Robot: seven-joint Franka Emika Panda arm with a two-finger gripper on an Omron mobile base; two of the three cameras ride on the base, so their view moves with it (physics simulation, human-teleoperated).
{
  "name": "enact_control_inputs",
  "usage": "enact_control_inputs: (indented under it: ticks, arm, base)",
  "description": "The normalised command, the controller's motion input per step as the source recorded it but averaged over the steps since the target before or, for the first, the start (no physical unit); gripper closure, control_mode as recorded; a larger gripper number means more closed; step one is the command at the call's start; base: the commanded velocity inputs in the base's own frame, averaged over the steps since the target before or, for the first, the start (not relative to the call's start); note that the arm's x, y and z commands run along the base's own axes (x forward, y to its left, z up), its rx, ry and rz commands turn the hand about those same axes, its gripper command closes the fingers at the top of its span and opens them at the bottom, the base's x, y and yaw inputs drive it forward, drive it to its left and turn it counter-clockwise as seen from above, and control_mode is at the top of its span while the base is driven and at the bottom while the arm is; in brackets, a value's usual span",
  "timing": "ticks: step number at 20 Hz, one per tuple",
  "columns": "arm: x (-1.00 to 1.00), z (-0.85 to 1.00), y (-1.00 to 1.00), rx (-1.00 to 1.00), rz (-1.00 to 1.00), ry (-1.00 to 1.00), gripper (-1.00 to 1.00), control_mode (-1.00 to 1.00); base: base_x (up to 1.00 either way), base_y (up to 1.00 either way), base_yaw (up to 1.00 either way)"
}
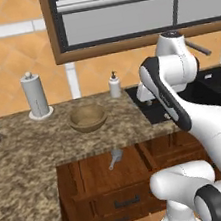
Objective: Pick the measuring cup from the drawer and place it on the counter.
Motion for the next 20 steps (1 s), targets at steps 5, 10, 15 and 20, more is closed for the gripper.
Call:
enact_control_inputs:
  ticks: [5, 10, 15, 20]
  arm:
    - [0.00, 0.00, 0.00, 0.00, 0.00, 0.00, -1.00, 1.00]
    - [0.00, 0.00, 0.00, 0.00, 0.00, 0.00, -1.00, 1.00]
    - [0.00, 0.00, 0.00, 0.00, 0.00, 0.00, -1.00, 1.00]
    - [-0.55, 0.00, 0.41, -0.07, 0.30, 0.00, -1.00, -1.00]
  base:
    - [0.05, -1.00, 0.17]
    - [0.59, -0.67, 0.25]
    - [0.78, 0.07, 0.08]
    - [0.00, 0.00, 0.00]
